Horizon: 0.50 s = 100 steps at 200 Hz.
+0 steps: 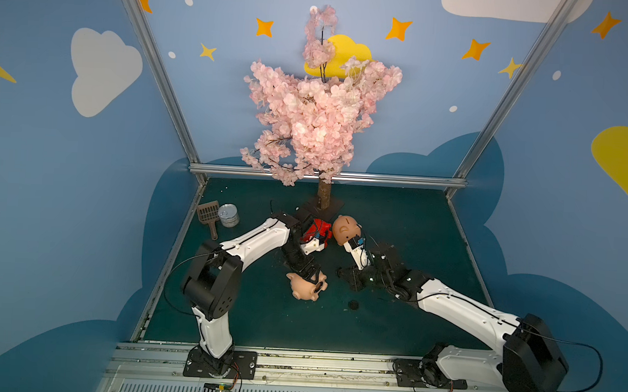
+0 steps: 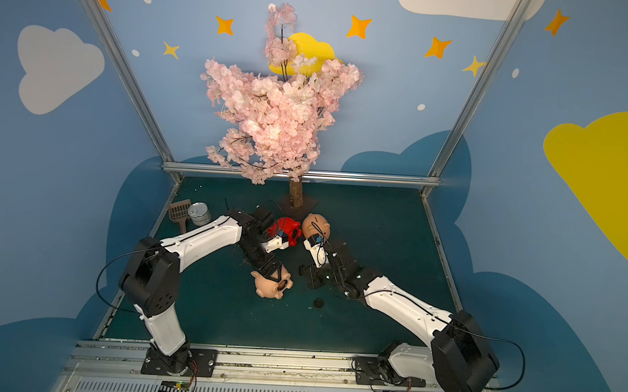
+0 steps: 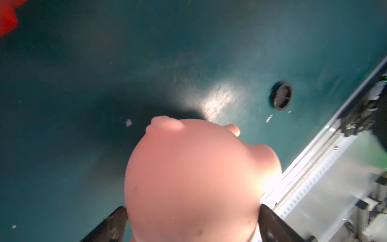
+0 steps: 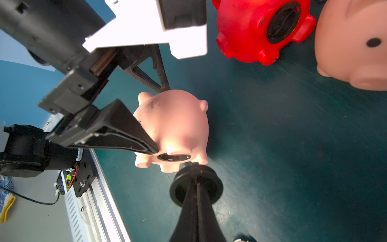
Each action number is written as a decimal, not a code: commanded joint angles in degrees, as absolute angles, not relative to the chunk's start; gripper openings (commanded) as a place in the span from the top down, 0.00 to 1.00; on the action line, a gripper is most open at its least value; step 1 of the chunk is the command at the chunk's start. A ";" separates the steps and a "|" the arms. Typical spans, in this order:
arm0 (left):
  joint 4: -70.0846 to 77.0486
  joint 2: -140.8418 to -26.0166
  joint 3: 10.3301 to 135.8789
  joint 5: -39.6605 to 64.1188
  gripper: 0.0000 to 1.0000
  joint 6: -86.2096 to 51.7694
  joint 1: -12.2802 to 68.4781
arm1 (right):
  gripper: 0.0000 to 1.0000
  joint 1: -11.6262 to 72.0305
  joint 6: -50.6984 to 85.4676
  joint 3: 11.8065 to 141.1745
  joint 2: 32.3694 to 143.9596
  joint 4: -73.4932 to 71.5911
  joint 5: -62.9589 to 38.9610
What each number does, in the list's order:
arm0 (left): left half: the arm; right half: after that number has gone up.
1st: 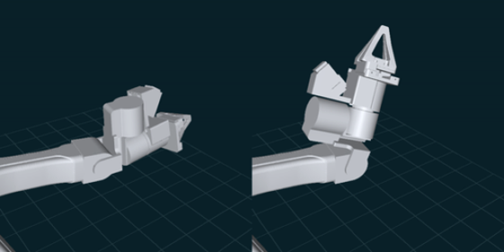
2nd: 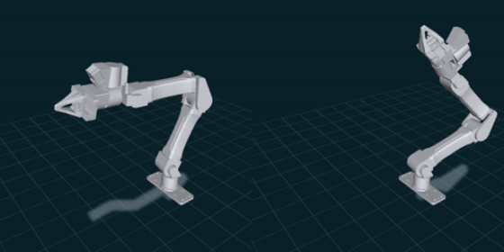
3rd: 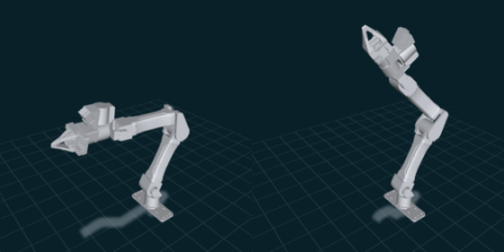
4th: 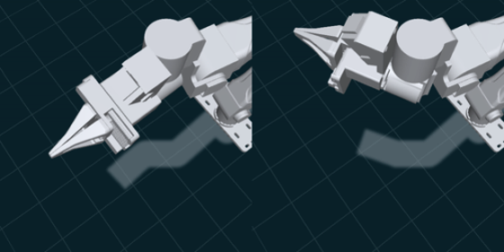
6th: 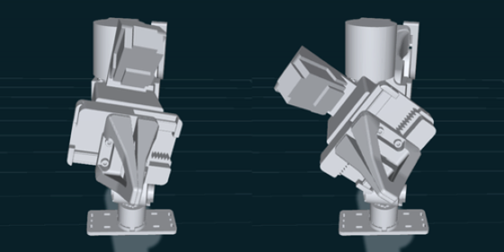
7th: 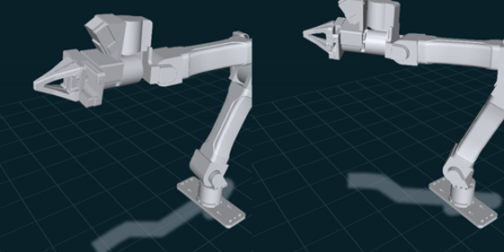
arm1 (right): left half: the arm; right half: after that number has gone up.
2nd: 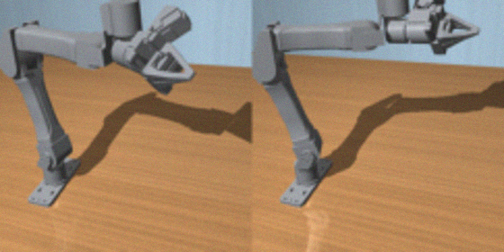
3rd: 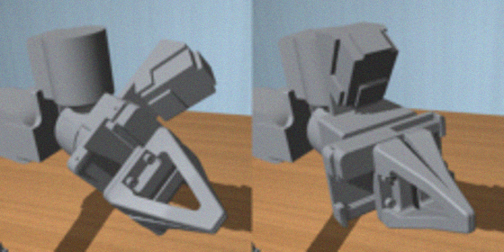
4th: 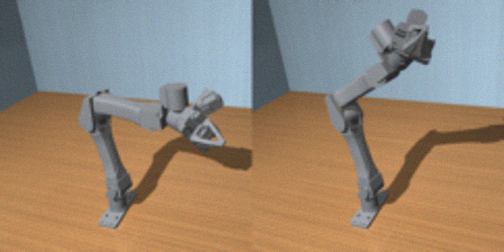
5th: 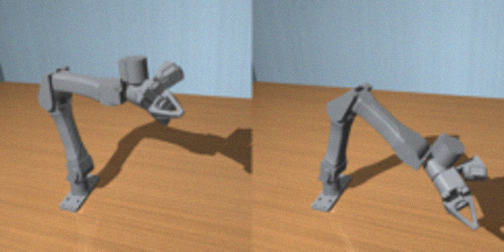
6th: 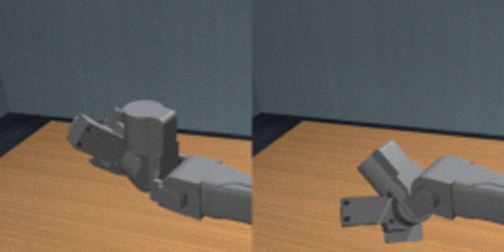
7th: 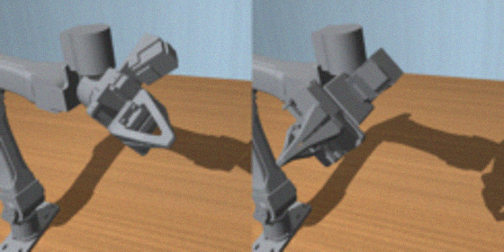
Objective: Close piggy banks
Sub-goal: Adjust the piggy bank at the center of the board, then insert the knob into the piggy bank.
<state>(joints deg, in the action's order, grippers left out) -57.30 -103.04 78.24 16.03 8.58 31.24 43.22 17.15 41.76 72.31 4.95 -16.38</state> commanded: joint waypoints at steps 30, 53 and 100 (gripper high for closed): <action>-57.46 -100.52 80.27 4.91 0.05 4.76 35.65 | 1.00 43.23 17.14 41.22 70.45 5.49 -15.82; -56.61 -100.68 78.88 4.50 0.06 3.87 35.96 | 1.00 43.24 17.14 40.91 69.98 5.43 -15.71; -55.33 -101.44 77.01 5.98 0.08 3.78 34.86 | 1.00 43.23 16.96 39.18 69.00 4.53 -15.64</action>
<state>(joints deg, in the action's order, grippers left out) -55.81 -101.60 78.41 6.17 4.38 35.88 43.22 17.12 40.66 70.22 4.95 -16.05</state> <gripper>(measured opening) 0.924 0.049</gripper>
